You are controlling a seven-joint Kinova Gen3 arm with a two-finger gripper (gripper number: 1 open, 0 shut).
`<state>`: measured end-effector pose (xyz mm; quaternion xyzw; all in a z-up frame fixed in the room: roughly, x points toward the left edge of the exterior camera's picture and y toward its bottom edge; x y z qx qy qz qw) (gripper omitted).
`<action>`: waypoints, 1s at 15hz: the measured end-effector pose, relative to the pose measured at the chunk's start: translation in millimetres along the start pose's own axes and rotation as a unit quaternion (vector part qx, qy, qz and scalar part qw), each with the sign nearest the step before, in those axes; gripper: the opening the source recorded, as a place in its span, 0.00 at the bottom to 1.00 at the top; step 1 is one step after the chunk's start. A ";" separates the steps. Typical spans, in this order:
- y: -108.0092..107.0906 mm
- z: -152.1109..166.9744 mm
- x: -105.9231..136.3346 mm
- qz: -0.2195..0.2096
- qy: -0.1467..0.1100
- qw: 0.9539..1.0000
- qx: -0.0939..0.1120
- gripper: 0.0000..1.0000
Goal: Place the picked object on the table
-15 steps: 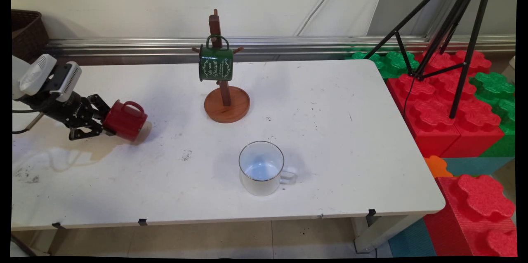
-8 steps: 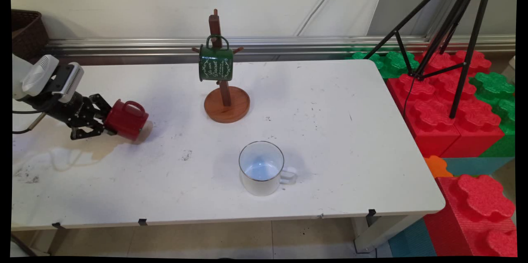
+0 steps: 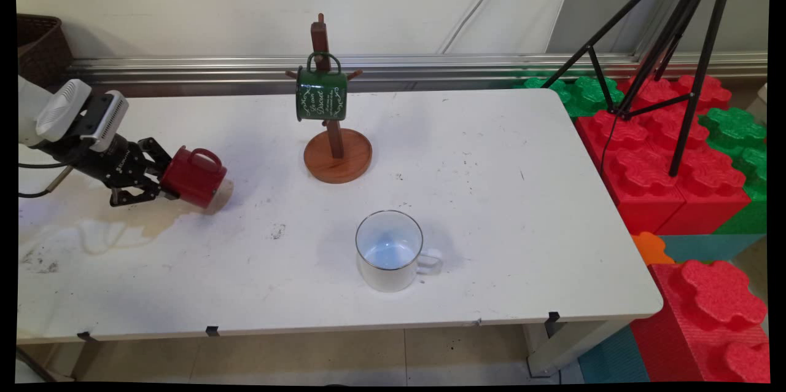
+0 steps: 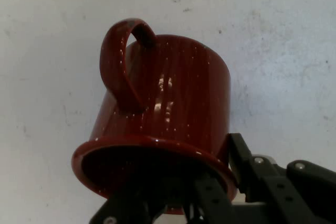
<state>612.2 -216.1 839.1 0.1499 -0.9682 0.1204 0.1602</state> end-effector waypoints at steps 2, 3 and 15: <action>-0.4 -0.7 1.8 0.002 0.001 1.000 0.001 0.00; -0.5 -1.1 2.4 0.003 0.001 1.000 0.002 0.00; -2.1 -4.5 3.0 0.010 -0.006 1.000 0.005 1.00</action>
